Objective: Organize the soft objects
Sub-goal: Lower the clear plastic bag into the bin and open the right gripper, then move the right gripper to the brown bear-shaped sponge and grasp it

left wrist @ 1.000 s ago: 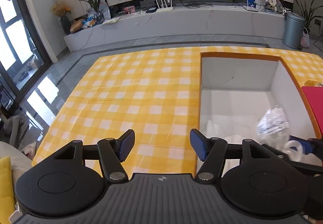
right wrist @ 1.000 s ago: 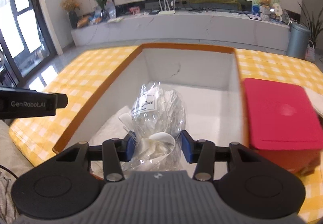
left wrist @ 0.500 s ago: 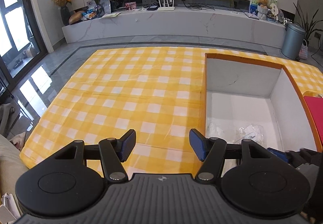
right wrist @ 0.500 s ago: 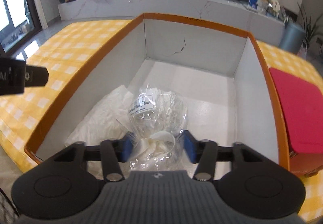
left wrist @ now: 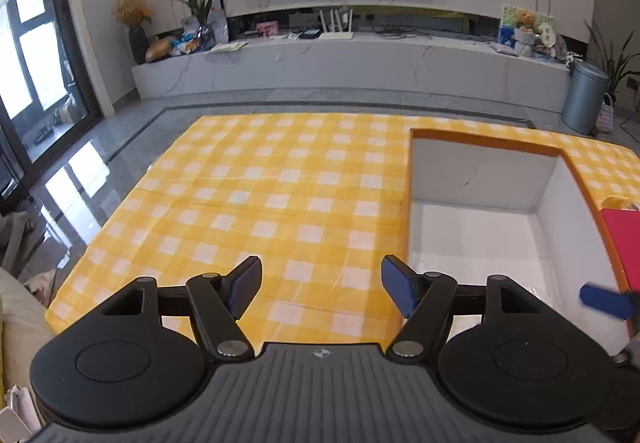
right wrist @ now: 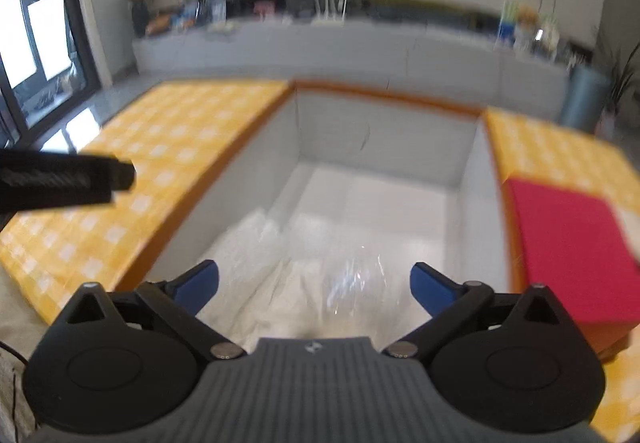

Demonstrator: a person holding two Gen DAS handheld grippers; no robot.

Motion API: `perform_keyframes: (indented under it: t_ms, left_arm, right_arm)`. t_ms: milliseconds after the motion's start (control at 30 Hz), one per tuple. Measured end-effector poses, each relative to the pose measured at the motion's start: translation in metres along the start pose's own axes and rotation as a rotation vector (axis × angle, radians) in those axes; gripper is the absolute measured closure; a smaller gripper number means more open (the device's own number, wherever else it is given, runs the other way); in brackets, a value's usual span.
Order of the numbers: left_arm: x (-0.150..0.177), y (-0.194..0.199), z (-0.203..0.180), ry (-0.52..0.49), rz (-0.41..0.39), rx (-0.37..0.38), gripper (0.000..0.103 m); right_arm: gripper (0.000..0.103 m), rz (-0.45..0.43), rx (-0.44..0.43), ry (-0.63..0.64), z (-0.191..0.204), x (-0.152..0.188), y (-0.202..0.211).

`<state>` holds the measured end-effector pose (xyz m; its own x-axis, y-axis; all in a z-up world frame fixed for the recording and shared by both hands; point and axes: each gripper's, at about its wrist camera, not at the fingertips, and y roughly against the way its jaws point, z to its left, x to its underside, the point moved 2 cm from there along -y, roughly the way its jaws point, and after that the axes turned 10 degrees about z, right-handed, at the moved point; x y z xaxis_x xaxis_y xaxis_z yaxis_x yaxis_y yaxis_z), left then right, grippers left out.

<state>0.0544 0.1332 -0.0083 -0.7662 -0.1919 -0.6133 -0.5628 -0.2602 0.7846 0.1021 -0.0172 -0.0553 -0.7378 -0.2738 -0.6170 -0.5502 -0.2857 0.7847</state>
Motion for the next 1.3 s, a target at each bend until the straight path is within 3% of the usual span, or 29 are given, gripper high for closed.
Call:
perform_keyframes:
  t_ms: [233,433,767,867,1000,1133,1300]
  left_arm:
    - [-0.003,0.025,-0.025,-0.052,-0.090,0.058,0.016]
    - [0.005,0.047,-0.069,-0.216,-0.160,0.102,0.015]
    - [0.032,0.067,-0.150,-0.393,-0.136,0.252,0.015]
    - [0.043,0.063,-0.177,-0.437,-0.106,0.291,0.015]
    - [0.057,0.058,-0.216,-0.480,-0.057,0.369,0.015]
    - [0.069,0.044,-0.249,-0.547,0.054,0.425,0.015]
    - [0.078,0.032,-0.269,-0.527,0.121,0.461,0.015]
  right_arm:
    - [0.003,-0.084,0.037,0.010,-0.025,-0.003,0.041]
    - [0.003,-0.142,0.165,0.004,-0.067,0.004,0.071]
    - [0.003,-0.170,0.380,-0.038,-0.164,0.042,0.126]
    - [0.003,-0.183,0.435,-0.120,-0.197,0.050,0.137]
    - [0.003,-0.184,0.413,-0.260,-0.241,0.066,0.143]
    - [0.003,-0.136,0.405,-0.351,-0.277,0.090,0.138]
    - [0.003,-0.061,0.406,-0.485,-0.318,0.115,0.117]
